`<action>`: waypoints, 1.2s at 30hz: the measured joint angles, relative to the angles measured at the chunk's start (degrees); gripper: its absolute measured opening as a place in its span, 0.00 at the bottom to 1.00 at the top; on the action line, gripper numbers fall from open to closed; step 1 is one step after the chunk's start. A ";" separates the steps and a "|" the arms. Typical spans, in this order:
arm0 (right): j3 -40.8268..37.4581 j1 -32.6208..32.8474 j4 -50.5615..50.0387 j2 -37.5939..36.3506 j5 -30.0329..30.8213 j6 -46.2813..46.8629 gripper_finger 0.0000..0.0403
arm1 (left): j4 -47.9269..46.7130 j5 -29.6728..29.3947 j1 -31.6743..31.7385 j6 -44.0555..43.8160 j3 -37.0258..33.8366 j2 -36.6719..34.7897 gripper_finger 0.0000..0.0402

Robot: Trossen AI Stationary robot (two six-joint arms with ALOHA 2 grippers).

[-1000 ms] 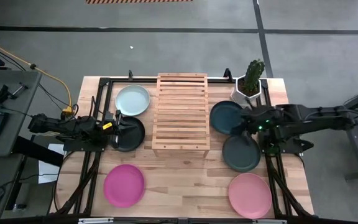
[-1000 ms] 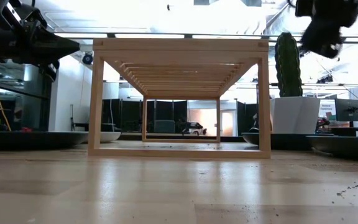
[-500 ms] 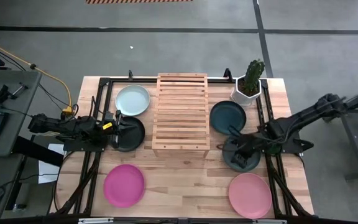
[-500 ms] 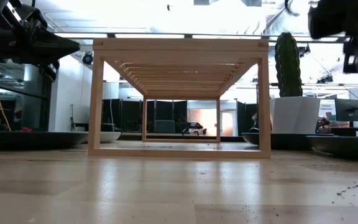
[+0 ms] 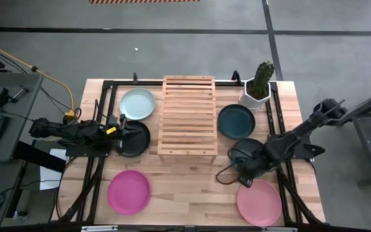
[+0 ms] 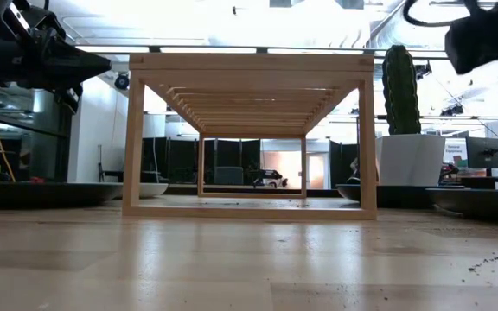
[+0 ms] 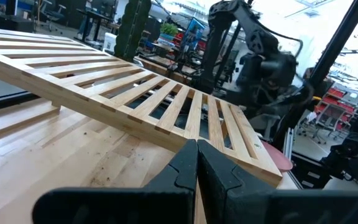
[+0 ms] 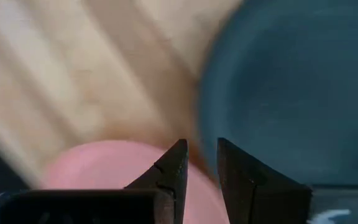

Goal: Place and stack plates onto a shelf
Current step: Put the right black plate on the shelf

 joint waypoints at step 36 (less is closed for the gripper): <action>1.39 -0.76 4.51 15.53 2.97 -1.50 0.32 | -0.02 0.00 0.00 0.00 0.00 0.00 0.00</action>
